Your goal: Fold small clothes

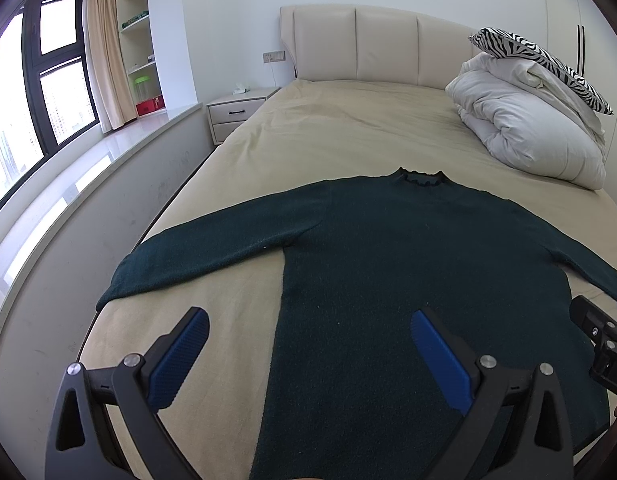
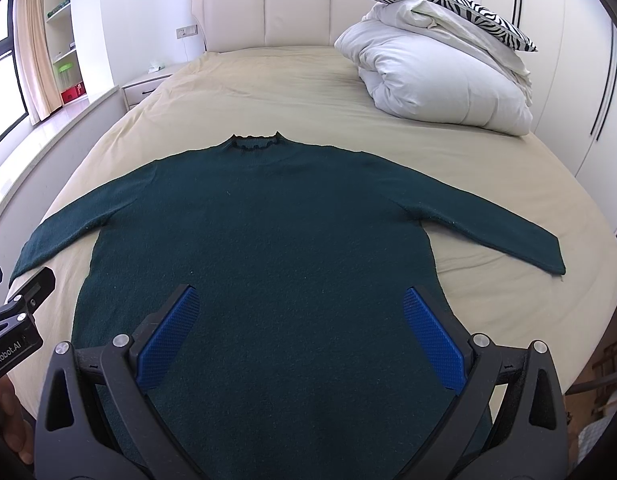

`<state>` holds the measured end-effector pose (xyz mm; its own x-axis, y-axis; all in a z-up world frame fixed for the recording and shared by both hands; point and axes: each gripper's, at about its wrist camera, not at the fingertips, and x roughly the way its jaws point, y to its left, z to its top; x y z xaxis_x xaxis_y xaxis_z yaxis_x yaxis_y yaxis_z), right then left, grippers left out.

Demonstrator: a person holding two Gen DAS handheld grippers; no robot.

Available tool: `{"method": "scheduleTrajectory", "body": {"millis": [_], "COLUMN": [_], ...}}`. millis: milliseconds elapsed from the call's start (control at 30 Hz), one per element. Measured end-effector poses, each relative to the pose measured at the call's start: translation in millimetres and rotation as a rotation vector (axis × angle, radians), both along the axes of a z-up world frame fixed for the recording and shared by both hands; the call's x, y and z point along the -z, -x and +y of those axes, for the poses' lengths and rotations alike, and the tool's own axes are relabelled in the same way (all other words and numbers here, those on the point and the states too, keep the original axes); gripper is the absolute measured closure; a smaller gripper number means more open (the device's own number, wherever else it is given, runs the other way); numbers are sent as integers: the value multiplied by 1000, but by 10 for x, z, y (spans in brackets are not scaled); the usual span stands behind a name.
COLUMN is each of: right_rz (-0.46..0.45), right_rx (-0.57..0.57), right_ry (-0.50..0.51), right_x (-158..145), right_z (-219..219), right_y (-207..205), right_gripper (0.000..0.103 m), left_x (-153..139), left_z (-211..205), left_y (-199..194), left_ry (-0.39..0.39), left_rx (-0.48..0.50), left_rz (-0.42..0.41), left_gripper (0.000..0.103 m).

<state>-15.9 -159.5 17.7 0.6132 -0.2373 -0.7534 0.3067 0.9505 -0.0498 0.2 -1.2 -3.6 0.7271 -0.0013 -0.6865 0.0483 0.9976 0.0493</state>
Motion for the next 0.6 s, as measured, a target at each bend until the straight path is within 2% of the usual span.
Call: {"method": "scheduleTrajectory", "body": {"millis": [600], "right_rz": [20], "right_rx": [-3], "right_ry": [-7], "right_x": [65], "right_z": [-59], "right_y": [-29], "right_gripper": [0], "left_x": [63], "left_z": [21], "left_y": [18], "left_ry": [3], "left_rx": [1], "left_rz": [3], "left_gripper": [0]}}
